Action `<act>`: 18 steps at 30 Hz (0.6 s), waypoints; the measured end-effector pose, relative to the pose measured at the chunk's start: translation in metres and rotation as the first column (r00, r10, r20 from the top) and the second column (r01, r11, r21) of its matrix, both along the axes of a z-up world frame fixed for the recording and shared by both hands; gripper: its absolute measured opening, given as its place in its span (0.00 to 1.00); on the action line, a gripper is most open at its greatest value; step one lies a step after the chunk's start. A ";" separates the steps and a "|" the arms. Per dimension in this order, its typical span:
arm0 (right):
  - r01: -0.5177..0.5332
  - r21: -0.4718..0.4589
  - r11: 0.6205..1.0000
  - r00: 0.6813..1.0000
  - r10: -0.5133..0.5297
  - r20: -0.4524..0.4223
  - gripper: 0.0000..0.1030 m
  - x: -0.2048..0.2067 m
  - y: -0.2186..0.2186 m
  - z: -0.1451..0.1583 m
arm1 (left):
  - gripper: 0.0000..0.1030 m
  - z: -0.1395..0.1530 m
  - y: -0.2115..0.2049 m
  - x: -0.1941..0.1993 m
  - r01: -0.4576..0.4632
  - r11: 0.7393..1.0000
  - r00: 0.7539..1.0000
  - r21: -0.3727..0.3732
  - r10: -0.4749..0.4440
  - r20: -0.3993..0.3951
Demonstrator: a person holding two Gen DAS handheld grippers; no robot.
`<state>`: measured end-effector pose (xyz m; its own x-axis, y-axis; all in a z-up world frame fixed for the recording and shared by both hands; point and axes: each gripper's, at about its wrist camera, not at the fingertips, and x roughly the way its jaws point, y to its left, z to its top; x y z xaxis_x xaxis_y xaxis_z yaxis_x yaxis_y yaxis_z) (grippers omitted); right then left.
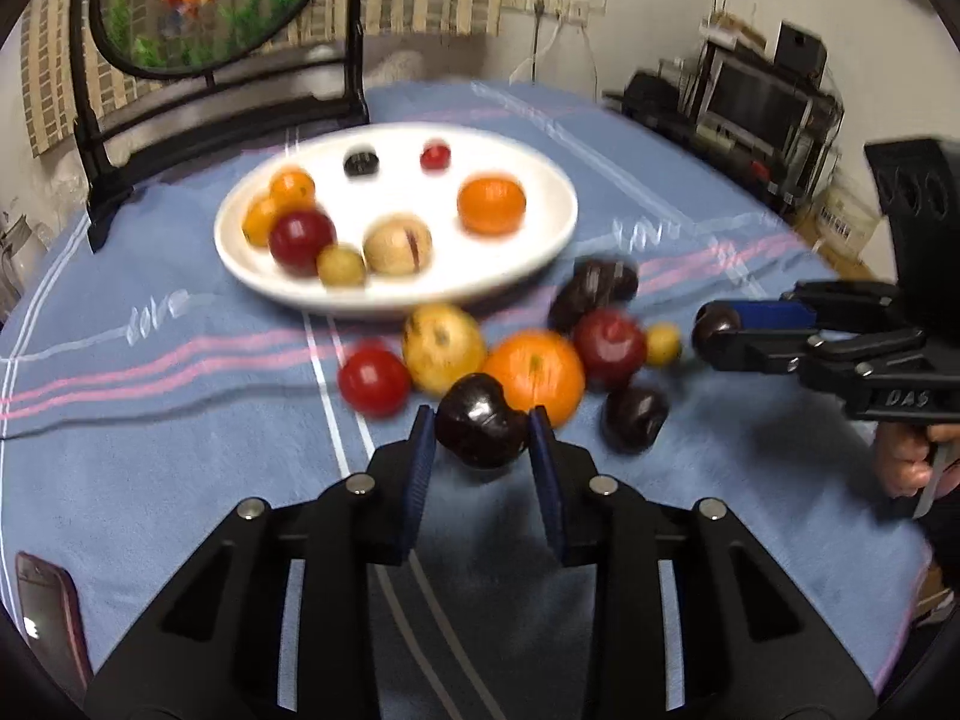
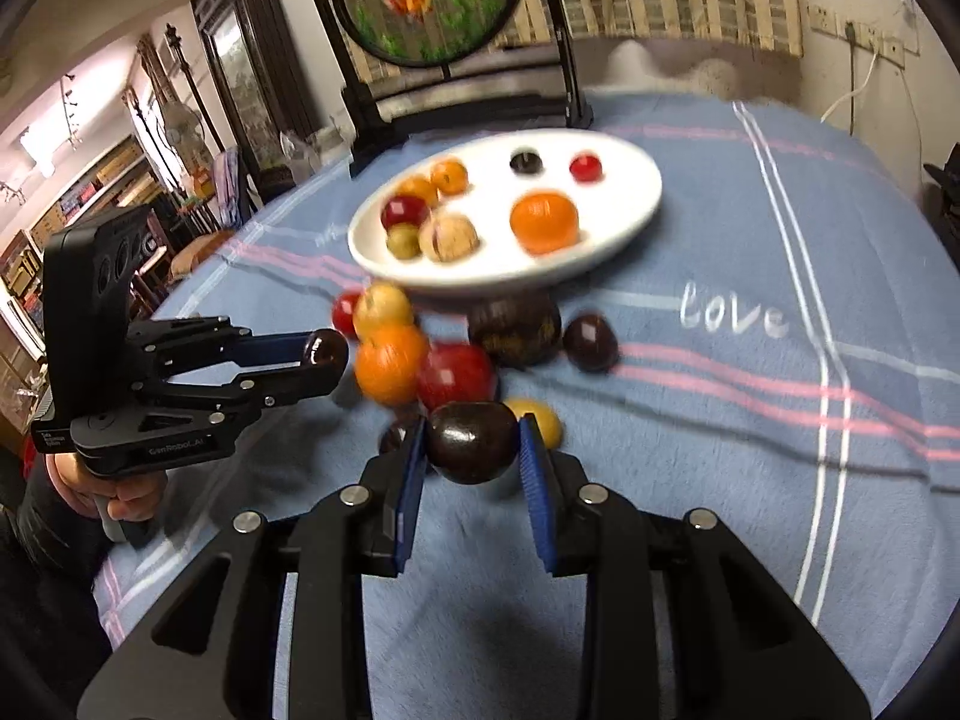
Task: Organize fruits
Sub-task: 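Place both dark plums on the plate and open both tools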
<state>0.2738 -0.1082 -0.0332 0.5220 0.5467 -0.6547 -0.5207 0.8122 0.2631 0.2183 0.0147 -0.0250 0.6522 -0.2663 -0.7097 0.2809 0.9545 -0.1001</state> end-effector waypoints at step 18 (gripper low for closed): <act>0.092 0.023 0.995 0.992 -0.094 0.083 0.39 0.073 0.030 0.019 | 0.79 0.046 0.036 0.082 -0.215 0.974 0.971 -0.067 0.220 0.089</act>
